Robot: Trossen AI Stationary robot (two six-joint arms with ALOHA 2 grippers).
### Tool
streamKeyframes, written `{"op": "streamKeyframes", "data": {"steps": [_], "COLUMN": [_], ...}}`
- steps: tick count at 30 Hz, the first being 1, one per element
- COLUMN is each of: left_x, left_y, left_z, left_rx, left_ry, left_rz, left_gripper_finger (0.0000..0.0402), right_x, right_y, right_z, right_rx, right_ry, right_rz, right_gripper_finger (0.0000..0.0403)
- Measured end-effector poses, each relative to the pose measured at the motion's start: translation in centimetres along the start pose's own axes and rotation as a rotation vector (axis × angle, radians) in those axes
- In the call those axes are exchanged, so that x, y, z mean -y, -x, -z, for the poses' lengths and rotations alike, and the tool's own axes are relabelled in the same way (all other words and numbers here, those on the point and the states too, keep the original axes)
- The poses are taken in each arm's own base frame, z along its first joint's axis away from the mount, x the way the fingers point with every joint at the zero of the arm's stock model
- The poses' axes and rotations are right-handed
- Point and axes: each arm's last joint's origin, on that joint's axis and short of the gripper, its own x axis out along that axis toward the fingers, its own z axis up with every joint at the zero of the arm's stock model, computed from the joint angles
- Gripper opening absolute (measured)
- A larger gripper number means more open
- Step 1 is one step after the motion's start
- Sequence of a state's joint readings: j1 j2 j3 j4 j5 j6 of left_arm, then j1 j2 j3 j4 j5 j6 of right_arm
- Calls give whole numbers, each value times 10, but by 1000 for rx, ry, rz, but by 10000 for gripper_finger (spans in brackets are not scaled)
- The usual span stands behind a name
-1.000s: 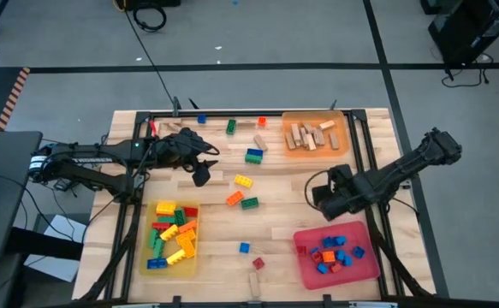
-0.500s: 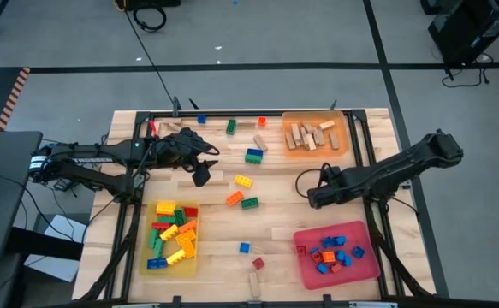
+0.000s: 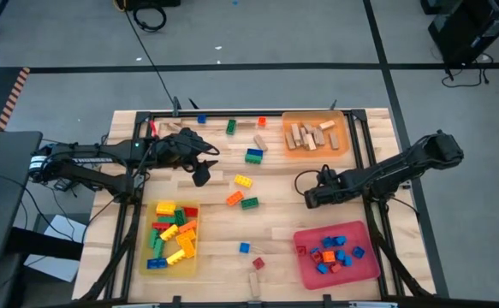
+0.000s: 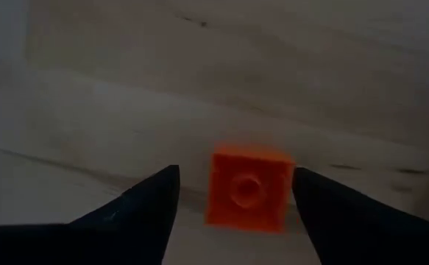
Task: Sort blocks by size
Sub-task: Put the small orange game piece into the red bin
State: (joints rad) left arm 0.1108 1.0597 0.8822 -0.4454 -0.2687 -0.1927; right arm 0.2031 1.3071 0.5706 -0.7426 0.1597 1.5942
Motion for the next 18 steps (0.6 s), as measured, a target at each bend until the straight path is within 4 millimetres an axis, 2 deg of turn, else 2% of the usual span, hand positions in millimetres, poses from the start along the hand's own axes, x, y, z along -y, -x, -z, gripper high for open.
{"op": "streamKeyframes", "data": {"steps": [5,10,15,18], "left_x": [0,1,1,1], "left_y": [0,0,0,0], "left_z": [0,-4,-6,-6], "left_rx": [2,43,58,58], "left_ry": [0,12,16,16], "left_rz": [0,8,11,11], "left_gripper_finger": [252,252,252,252], "right_x": [3,7,0,-17], "right_y": [-8,-9,-1,20], "right_z": [-3,-4,-4,-3], "right_rx": [-6,-15,-29,-28], "right_ry": [-24,-16,51,100], "right_rz": [-29,9,5,-48], "right_gripper_finger": [230,151,149,149]}}
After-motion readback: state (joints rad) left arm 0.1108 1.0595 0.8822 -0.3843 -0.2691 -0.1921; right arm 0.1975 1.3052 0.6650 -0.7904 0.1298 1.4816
